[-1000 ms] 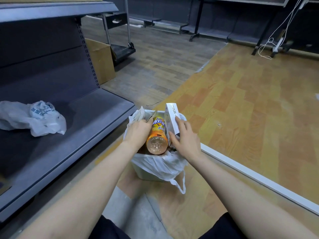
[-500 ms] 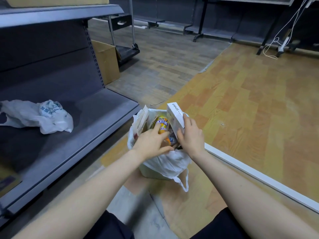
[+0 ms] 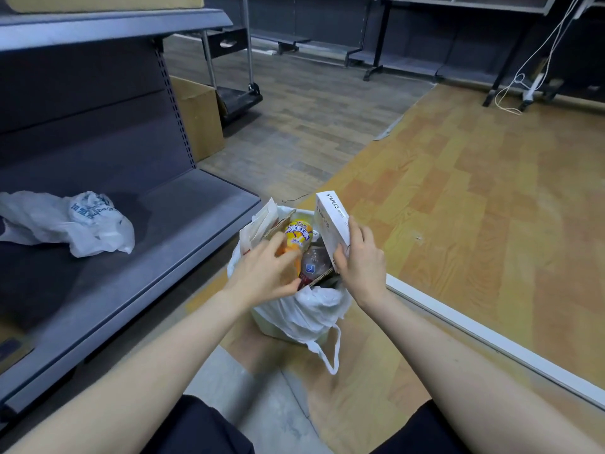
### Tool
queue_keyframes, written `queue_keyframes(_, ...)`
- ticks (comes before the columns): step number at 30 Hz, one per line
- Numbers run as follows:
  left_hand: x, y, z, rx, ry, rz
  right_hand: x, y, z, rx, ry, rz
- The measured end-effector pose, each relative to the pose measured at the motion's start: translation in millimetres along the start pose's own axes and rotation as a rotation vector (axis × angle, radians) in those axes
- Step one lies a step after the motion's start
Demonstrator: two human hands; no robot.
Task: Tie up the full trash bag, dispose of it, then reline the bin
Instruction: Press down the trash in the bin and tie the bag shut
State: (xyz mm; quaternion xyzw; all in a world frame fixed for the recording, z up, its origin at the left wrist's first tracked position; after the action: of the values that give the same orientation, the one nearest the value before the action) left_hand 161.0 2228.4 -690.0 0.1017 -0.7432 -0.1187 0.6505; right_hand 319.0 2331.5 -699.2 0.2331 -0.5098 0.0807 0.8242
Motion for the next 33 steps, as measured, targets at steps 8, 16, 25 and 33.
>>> queue_keyframes(8,-19.1,-0.7,22.6,0.291,-0.382,0.057,-6.8,-2.6,8.5,0.106,-0.04,-0.001)
queue_keyframes(16,-28.8,-4.4,7.3,0.342,-0.499,0.131,-17.3,-5.3,17.5,0.214,-0.066,0.101)
queue_keyframes(25,-17.5,-18.0,1.2,0.318,-0.394,-0.152,-14.4,-6.1,15.7,0.066,0.088,0.278)
queue_keyframes(33,-21.1,-8.2,-18.5,0.162,-0.211,-0.099,-22.8,-8.2,17.0,0.129,-0.132,0.243)
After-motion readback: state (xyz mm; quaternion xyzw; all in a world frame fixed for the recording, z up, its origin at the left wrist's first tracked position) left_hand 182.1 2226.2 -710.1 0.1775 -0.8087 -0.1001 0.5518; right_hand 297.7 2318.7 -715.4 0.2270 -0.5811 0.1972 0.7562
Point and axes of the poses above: each hand's wrist, its own y-axis towards the middle knuckle, its own x-axis out of the back of the hand, z = x × y, the point moved 1 cm from there along y, towards the middle knuckle, and after that the axes turned 1 degree about -y, right-handed, at the moved point
